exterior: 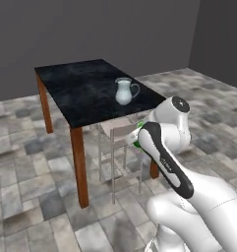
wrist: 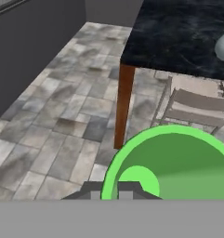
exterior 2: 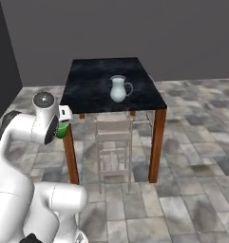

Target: Place the pitcher and cup on the dining counter for serving.

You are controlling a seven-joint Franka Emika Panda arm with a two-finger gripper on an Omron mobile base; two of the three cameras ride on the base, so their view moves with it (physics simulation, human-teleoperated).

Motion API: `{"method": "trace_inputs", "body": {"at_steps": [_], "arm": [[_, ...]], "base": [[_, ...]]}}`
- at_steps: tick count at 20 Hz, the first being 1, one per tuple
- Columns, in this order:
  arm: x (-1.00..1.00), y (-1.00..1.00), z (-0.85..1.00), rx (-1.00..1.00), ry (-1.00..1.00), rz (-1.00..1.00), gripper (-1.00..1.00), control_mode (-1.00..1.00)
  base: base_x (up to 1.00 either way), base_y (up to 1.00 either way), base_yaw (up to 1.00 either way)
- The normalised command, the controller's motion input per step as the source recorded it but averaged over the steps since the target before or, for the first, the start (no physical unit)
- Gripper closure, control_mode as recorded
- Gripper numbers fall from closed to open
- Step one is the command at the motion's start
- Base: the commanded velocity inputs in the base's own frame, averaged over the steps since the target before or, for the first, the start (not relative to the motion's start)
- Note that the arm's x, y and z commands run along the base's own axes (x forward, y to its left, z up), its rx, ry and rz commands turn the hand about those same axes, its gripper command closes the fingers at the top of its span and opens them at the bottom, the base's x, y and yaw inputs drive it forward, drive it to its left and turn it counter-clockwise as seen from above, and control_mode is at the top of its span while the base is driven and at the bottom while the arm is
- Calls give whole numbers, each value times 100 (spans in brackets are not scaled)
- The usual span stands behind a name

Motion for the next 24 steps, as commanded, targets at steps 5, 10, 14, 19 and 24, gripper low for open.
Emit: {"method": "trace_inputs", "body": {"at_steps": [5,10,14,19,24], "arm": [[0,0,0,0,0,0,100,100],[0,0,0,0,0,0,100,100],[0,0,0,0,0,0,100,100],[0,0,0,0,0,0,100,100],[0,0,0,0,0,0,100,100]], "base": [[100,18,5],[100,24,6],[100,14,5],[89,5,1],[71,12,0]]}}
